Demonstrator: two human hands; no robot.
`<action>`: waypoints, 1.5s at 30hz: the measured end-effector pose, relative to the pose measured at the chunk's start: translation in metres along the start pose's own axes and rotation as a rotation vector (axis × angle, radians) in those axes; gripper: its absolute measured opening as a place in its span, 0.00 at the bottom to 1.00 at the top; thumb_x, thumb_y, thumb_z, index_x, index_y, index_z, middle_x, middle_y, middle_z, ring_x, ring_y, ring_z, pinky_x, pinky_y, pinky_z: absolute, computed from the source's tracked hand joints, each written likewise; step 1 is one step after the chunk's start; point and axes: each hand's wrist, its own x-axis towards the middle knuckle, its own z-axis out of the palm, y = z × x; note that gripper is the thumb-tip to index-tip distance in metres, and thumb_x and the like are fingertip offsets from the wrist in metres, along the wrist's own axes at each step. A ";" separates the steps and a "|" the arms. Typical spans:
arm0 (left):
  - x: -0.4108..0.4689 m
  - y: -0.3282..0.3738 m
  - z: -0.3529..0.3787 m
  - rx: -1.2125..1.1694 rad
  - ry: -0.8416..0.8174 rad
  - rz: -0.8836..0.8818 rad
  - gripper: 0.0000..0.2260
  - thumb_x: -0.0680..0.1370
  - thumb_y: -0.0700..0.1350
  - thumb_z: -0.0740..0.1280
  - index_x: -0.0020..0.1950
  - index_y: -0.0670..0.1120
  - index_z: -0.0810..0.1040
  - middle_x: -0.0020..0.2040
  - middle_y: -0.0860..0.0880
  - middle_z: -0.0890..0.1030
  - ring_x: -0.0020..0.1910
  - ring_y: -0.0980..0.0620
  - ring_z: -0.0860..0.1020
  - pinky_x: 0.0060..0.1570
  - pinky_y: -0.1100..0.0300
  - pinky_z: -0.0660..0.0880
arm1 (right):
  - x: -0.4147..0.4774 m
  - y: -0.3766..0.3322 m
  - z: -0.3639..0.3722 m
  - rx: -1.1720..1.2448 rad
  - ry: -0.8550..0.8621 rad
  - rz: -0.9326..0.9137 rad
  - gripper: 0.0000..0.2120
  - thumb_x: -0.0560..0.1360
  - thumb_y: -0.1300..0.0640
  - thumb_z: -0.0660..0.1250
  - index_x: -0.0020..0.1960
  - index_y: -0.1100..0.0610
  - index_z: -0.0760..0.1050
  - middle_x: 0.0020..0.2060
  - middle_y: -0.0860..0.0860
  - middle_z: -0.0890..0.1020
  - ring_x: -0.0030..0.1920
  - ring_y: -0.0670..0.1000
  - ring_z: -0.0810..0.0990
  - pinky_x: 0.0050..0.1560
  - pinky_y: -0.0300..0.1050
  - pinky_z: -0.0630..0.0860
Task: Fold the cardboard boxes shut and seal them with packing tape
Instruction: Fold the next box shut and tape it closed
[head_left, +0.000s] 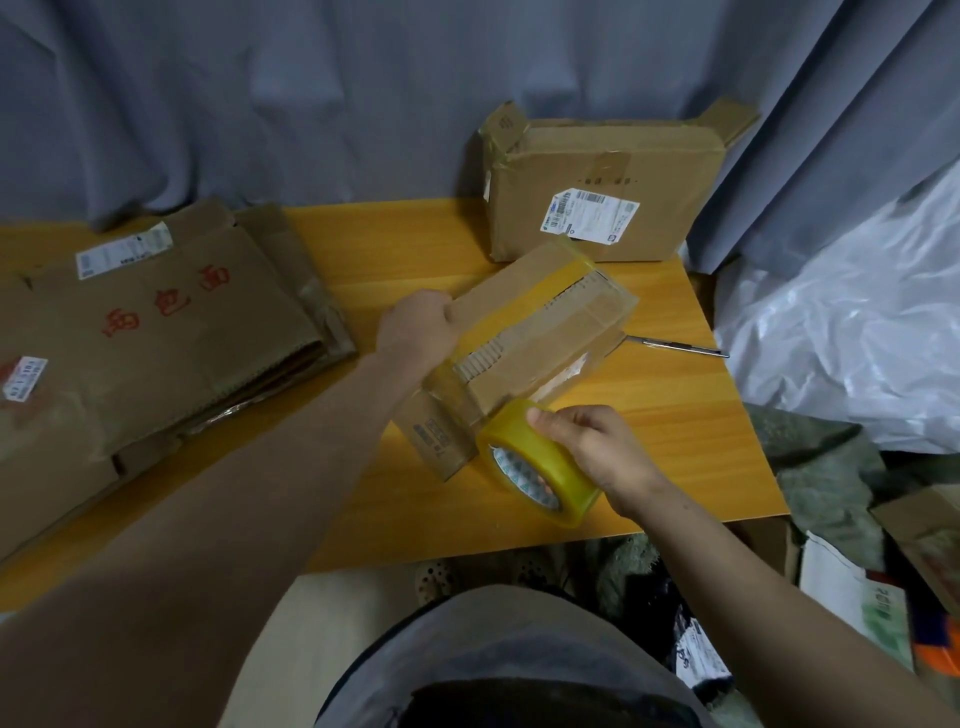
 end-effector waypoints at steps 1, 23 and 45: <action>0.003 -0.001 -0.002 -0.002 -0.015 0.000 0.08 0.79 0.43 0.59 0.47 0.45 0.78 0.44 0.45 0.79 0.50 0.42 0.77 0.44 0.54 0.71 | 0.004 -0.001 0.004 -0.024 0.007 -0.015 0.23 0.74 0.48 0.69 0.30 0.63 0.68 0.27 0.52 0.68 0.30 0.50 0.69 0.38 0.45 0.63; 0.002 0.003 -0.005 0.521 -0.382 -0.027 0.63 0.63 0.69 0.71 0.75 0.37 0.34 0.76 0.36 0.36 0.76 0.39 0.37 0.74 0.47 0.38 | 0.058 0.027 0.045 -0.125 -0.026 0.133 0.26 0.75 0.39 0.64 0.37 0.63 0.76 0.36 0.61 0.80 0.40 0.62 0.79 0.46 0.55 0.77; 0.031 0.008 -0.007 0.661 -0.391 -0.037 0.62 0.64 0.60 0.76 0.73 0.34 0.32 0.75 0.33 0.35 0.75 0.37 0.37 0.74 0.44 0.40 | 0.106 0.024 0.016 0.204 0.326 0.161 0.16 0.79 0.53 0.58 0.36 0.58 0.74 0.30 0.53 0.76 0.33 0.54 0.73 0.38 0.45 0.69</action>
